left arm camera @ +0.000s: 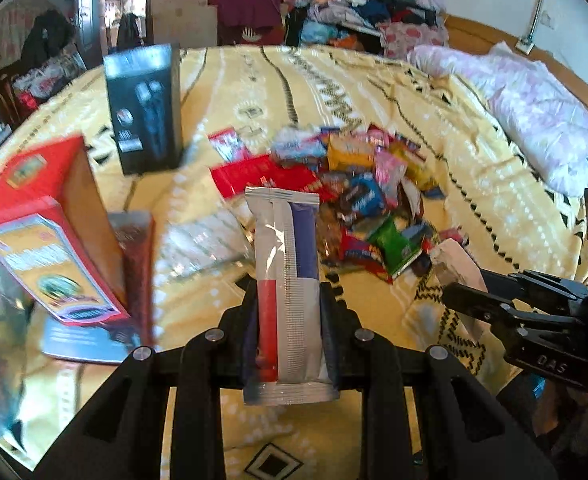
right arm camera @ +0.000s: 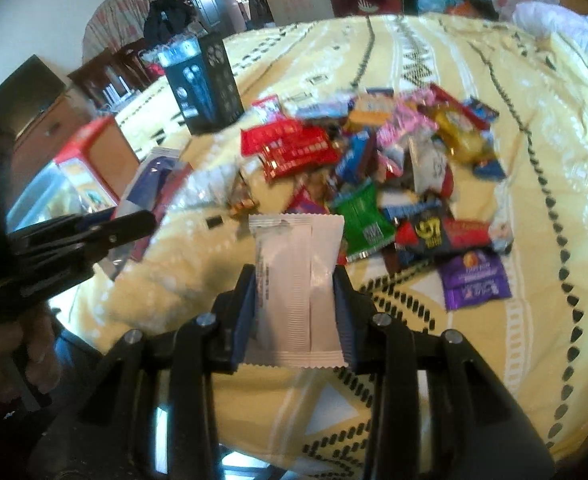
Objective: Organize snacks
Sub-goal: 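Carry both held packets up and over the clear glass bowl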
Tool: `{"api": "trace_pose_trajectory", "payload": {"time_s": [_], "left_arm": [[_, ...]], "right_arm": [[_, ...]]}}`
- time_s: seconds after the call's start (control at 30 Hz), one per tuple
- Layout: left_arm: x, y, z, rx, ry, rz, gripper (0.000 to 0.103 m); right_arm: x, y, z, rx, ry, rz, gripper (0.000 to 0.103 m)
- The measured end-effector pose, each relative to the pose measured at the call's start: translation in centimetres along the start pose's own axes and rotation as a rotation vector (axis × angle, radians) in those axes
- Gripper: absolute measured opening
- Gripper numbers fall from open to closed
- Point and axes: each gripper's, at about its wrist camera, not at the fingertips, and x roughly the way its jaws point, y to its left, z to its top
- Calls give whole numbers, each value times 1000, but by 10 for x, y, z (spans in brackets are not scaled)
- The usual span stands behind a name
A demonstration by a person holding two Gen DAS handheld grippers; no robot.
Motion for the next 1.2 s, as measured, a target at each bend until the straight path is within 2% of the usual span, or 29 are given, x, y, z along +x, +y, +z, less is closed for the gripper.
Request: {"api": "trace_pose_trajectory", "payload": {"time_s": [0.3,0.67,0.97,1.2], "left_arm": [[-56,26,21,-16,-106,70,27],[-103,80,28,-92,-186,161,27],[-138,129,25,-165,-239,236,27],[-163,175,19,-240,-268,288,27]], "right_arm": [[-24,30,42,-52,-92,18,37],[-33,84,85,-141,-155,65,37],[-31,141,114,-219,-183,141,37],[-24,202,137,-291,-177,249,37]]}}
